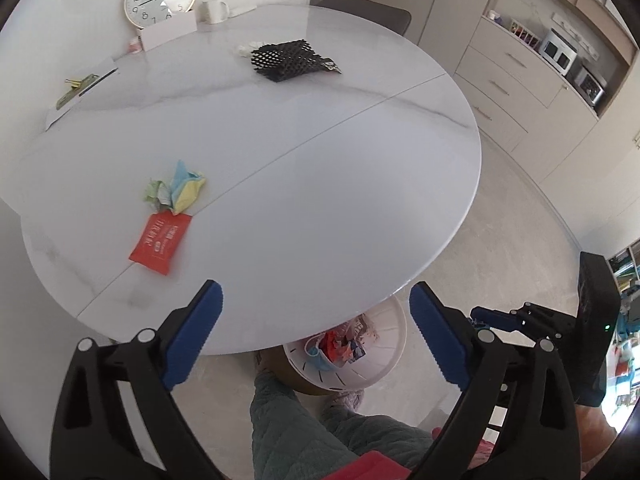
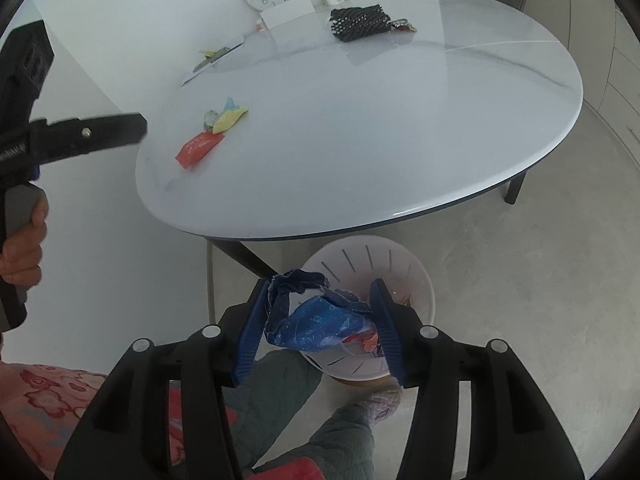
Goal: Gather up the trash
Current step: 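Carry the pink tissue and blue item to the wastebasket and release both, then grasp the black mesh net with the left tool while the right tool grasps the snack wrapper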
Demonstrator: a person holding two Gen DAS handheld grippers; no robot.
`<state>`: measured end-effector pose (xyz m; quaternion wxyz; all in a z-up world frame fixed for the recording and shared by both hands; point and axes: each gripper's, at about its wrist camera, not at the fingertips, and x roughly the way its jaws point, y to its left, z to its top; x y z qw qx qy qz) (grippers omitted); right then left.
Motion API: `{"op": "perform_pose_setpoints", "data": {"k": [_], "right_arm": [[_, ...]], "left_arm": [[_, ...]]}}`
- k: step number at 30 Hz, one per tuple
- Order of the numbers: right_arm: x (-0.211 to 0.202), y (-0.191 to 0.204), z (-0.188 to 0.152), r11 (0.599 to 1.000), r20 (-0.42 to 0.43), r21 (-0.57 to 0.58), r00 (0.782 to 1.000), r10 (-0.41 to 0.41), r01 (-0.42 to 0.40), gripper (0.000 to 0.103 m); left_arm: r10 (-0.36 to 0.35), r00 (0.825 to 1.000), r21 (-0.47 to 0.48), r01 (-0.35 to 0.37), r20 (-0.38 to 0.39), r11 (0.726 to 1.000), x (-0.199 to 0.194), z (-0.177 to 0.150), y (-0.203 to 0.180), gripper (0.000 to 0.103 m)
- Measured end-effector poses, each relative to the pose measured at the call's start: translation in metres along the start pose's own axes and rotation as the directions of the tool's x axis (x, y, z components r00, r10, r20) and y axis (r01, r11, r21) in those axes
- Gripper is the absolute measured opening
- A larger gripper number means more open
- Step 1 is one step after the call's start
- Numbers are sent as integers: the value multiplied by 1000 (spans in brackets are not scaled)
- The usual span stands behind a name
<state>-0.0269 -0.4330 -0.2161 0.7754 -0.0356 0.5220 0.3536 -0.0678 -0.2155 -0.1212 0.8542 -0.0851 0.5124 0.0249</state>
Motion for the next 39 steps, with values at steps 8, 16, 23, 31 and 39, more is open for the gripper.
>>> {"op": "perform_pose_setpoints", "data": {"k": [8,16,23,31,39], "right_arm": [[-4,3,22,999,23,19,999,-45,45,82],[-57,-1,70,989,173,93,976,-130,115,100],[-63,2,119,977,238,139,952,-193,163,101],[-47,0,166,954,262,211,928,-264,212,101],[-31,-9,204,919,263,301,905,-335,253,101]], "left_arm": [[40,999,-47,-41,-8,998,-1,14,27,91],[35,999,-72,-32,39,997,4,55,47,95],[10,998,-33,-8,64,999,25,115,62,95],[-53,995,49,49,81,998,52,182,66,95],[-46,992,176,25,120,984,91,242,66,95]]}}
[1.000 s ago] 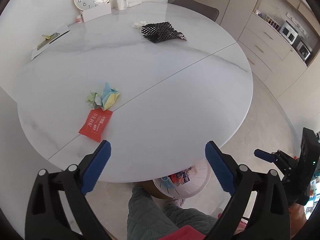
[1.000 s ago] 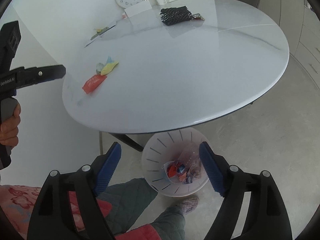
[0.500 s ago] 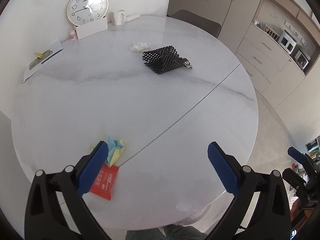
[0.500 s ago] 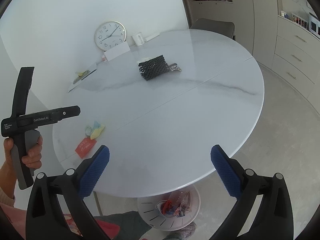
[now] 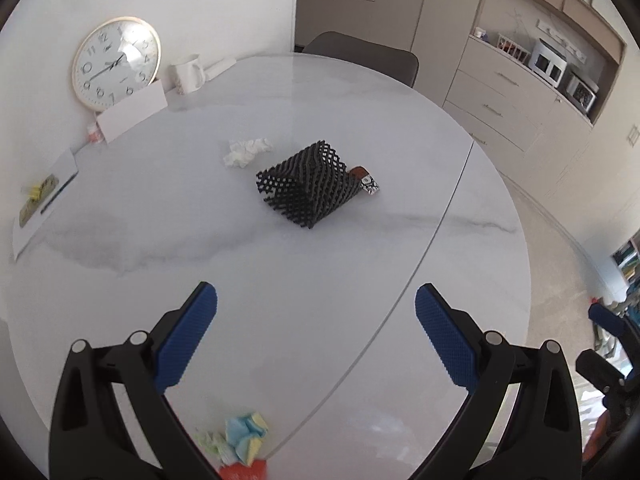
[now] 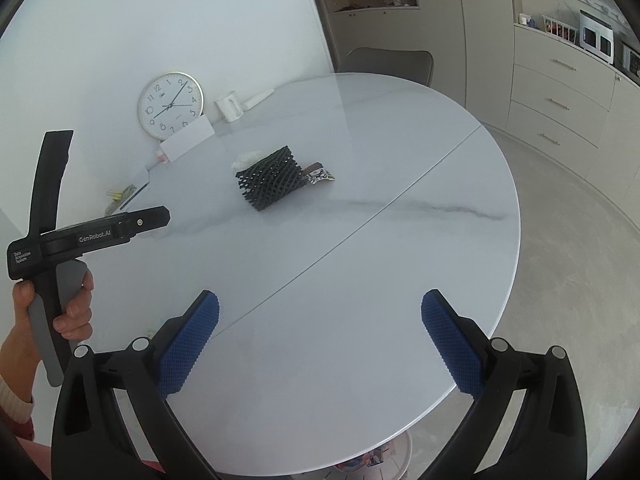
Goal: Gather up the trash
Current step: 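Grasp the black mesh net with the left tool while the right tool grasps the snack wrapper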
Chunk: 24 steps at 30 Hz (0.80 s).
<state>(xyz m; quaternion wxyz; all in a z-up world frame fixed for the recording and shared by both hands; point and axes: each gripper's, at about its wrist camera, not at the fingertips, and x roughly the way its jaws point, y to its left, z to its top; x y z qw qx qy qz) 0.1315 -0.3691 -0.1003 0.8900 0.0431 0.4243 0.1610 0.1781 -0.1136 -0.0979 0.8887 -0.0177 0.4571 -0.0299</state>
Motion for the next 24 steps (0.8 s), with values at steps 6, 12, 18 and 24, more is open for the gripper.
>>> {"op": "perform_pose_setpoints", "data": {"k": [6,12,18,24], "right_arm": [[35,-7,18,1000,-54,-15,998,8,-9,101],[90,-18,53,995,-118,-82,991,54,-64,101],[150,-30,91,985,-149,-142,986,76,-98,101],[194,-34,113,978,-170,-164,981,98,-127,101]], "left_arm": [[-6,1000,156,7,-6,988,58,42,-5,95],[8,998,234,7,-62,972,129,76,-19,95],[38,989,291,5,-142,957,201,93,-25,95],[46,974,302,23,-221,953,246,101,-17,57]]}}
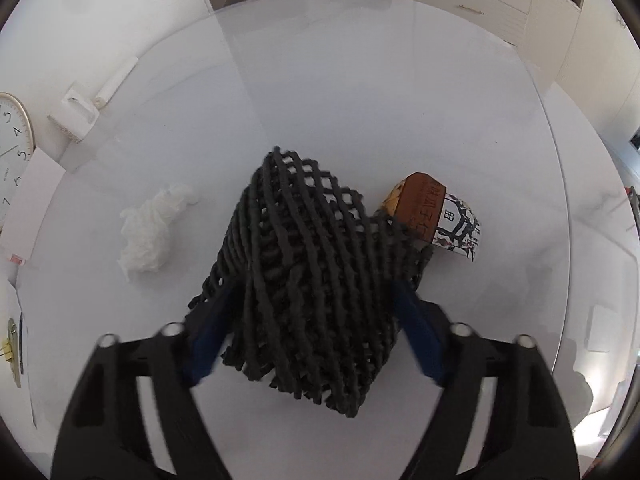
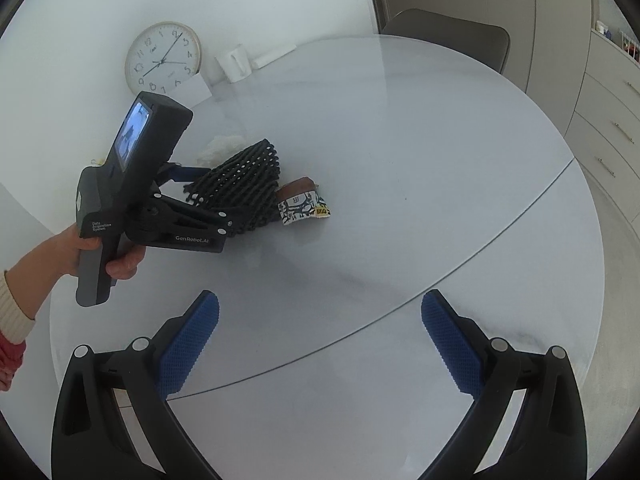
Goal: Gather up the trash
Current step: 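Grasp the black mesh net with the left tool while the right tool grasps the snack wrapper, then carry the mesh net and snack wrapper to the wastebasket and release both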
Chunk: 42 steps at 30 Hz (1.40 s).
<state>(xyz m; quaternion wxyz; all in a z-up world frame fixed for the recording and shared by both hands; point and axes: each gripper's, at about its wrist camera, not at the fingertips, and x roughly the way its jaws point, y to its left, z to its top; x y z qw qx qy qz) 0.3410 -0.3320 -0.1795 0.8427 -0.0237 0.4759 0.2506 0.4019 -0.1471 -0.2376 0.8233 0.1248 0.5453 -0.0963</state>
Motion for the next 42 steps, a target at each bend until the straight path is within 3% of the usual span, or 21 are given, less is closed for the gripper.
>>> {"op": "perform_pose_setpoints", "data": {"k": [2,4,8,16,19,23,24,27,33,42], "right_arm": [[11,0,8,1000,-3,-11,1000,4,-4,101],[20,3,16,1000,1,-21,1000,19,-19,101],[50,12,37,997,-15,-67,999,37,-38,101],[116,35,70,991,-37,-131,999,-19,14,96],[135,35,77,993,-67,-117,997,-39,31,78],[146,32,77,995,-120,-85,991,-63,53,38],[145,31,77,996,-117,-75,991,-64,55,32],[133,29,73,998,-97,-46,994,-51,46,31],[70,32,49,999,-29,20,999,-36,36,31],[-54,39,-43,986,16,145,996,-88,84,31]], "left_arm": [[-47,999,-26,46,-6,999,1,1,7,40],[-40,999,-36,40,10,999,-2,1,10,22],[-57,998,-73,59,26,996,-7,-4,20,16],[-114,987,-213,135,109,968,-32,-22,47,14],[-103,985,-243,136,141,961,-45,-29,53,13],[-101,980,-258,143,171,955,-62,-42,55,13],[-101,979,-259,145,175,955,-65,-44,57,13],[-106,978,-265,153,182,952,-76,-53,58,13],[-125,972,-236,171,198,957,-111,-74,39,13],[-145,971,-138,172,190,975,-162,-113,-33,13]]}}
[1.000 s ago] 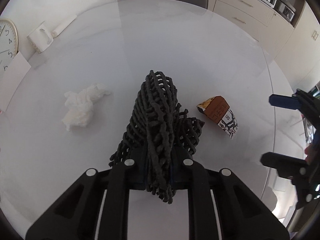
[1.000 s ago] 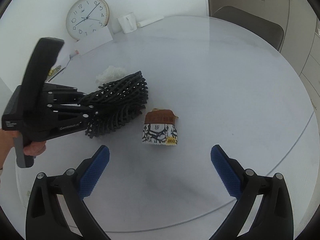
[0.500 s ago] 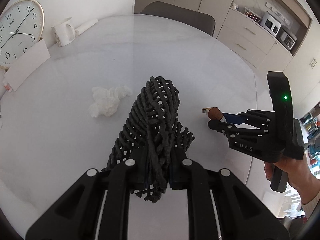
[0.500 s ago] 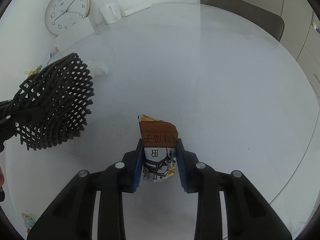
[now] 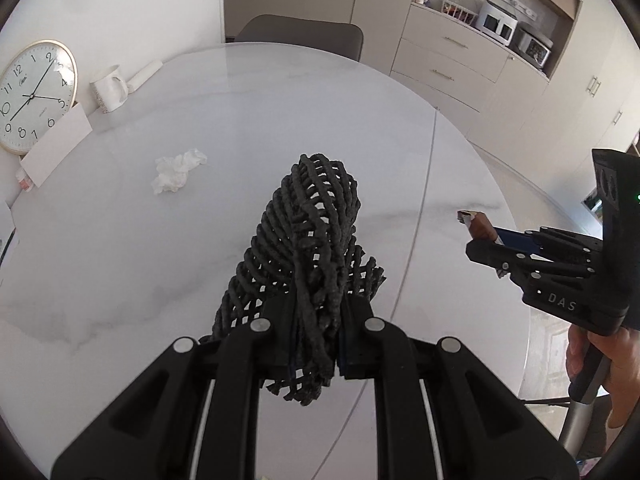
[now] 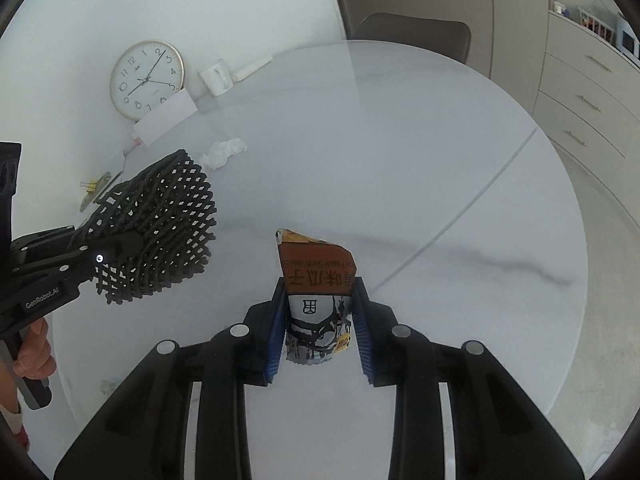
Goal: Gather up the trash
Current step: 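Carry the mesh net and snack wrapper to the wastebasket and release both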
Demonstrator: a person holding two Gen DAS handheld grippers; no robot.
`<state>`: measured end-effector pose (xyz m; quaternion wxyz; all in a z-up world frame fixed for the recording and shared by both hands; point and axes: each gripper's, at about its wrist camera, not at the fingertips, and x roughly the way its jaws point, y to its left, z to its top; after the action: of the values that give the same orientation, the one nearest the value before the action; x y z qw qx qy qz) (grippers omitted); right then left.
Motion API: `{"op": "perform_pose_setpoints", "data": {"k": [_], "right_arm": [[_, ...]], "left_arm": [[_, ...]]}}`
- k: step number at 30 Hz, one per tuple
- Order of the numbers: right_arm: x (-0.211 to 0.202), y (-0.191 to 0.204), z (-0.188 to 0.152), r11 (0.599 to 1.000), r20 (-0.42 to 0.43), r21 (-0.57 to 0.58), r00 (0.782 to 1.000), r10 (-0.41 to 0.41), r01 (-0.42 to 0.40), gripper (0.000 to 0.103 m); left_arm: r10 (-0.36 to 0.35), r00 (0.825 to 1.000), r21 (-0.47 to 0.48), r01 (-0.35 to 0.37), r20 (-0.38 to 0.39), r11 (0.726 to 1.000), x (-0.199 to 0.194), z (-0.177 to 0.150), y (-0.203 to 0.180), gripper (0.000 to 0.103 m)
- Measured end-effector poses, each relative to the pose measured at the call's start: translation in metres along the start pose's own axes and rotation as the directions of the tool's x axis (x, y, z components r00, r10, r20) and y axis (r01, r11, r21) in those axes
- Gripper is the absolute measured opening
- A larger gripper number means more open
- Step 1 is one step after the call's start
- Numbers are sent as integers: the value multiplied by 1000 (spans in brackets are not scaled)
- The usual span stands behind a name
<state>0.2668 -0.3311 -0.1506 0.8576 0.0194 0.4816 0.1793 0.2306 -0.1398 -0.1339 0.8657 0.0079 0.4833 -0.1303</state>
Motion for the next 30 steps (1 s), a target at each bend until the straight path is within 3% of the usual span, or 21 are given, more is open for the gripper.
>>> {"op": "perform_pose_setpoints", "data": {"k": [8,15,22,30], "right_arm": [[-81,-9,-79,998,-21,11,998,-67,67,32],[-128,-14,-147,999,-68,-32,998,-18,16,34],[-156,-22,-210,996,-114,-55,992,59,-65,34],[-178,-41,-246,992,-135,-97,989,66,-80,34]], "left_arm": [[-26,999,47,27,-18,999,-45,-43,-63,13],[-34,999,31,35,-36,999,-82,-105,-122,13],[-35,993,7,36,-113,999,-86,-172,-180,13],[-34,981,36,41,-188,998,-77,-230,-229,13]]}}
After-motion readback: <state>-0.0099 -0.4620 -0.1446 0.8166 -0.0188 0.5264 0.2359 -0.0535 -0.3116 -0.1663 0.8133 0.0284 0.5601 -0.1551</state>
